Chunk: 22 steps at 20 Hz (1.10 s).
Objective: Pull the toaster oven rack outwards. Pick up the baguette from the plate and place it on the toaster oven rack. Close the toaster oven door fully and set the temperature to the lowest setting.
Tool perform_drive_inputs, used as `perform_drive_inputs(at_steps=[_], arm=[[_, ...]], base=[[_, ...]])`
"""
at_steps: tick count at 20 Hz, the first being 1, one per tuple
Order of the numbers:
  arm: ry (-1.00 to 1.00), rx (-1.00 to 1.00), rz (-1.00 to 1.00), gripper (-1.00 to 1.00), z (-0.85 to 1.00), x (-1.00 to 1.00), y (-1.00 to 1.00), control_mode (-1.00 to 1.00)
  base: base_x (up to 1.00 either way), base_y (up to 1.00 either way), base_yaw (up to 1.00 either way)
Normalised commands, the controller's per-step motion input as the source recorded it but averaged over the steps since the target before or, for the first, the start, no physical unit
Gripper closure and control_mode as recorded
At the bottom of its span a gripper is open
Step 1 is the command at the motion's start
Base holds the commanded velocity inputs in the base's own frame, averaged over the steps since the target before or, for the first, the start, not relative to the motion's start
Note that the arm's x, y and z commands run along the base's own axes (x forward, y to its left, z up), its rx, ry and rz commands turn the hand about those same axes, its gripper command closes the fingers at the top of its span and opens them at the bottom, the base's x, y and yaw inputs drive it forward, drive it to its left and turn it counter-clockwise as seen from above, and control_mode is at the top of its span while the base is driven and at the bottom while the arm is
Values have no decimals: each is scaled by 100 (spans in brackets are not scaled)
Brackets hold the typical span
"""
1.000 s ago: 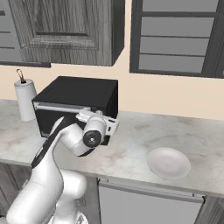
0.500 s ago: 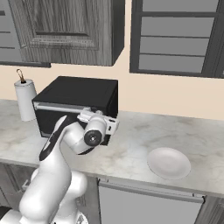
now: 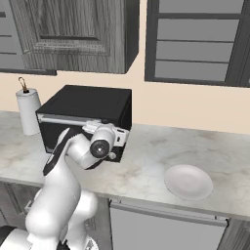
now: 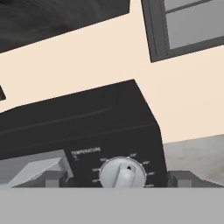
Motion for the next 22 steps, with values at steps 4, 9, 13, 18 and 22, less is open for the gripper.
perform_drive_inputs(at_steps=[4,9,13,18,22], arm=[[0,0,0,-100,-25,8,0,-100],[0,0,0,-100,-11,0,-2,-100],[0,0,0,-100,0,8,-1,-100],[0,0,0,-100,0,5,0,-100],[0,0,0,-100,-18,0,0,-100]], base=[[0,0,0],[0,0,0],[0,0,0],[0,0,0],[0,0,0]])
